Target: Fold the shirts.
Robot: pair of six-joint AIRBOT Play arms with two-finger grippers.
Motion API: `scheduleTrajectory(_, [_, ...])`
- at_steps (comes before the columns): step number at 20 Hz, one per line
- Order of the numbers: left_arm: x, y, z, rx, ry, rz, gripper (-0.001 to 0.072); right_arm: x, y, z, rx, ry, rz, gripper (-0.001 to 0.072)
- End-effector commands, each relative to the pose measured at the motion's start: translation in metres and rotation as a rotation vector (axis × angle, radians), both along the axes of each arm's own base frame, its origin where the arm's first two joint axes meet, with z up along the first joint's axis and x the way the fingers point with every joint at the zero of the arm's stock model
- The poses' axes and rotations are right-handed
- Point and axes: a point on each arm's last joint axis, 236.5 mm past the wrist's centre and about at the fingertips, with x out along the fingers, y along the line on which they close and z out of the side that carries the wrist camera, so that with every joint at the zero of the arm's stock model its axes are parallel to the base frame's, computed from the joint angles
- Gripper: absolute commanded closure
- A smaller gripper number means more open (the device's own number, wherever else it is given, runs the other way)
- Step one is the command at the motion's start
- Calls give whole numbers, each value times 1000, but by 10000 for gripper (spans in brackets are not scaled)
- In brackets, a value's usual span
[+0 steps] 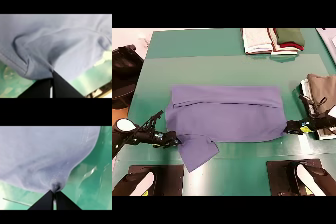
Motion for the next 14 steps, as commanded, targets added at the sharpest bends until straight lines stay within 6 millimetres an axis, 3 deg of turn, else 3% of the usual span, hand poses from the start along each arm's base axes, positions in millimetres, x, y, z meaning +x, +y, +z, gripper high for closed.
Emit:
scheduleTrajectory(1, [-5, -4, 13, 29, -3, -97, 683, -2, 0, 23, -12, -35, 25, 694])
scheduleTrajectory(6, [-4, 18, 37, 159, -98, -94, 683, -26, -30, 39, -164, 3, 56, 694])
scheduleTrajectory(10, [-6, 14, 73, 144, -162, -117, 682, -26, -35, 45, -192, -19, 46, 695])
scheduleTrajectory(14, [49, 17, 109, 164, -344, -47, 682, 13, -45, 58, -197, -52, 35, 695])
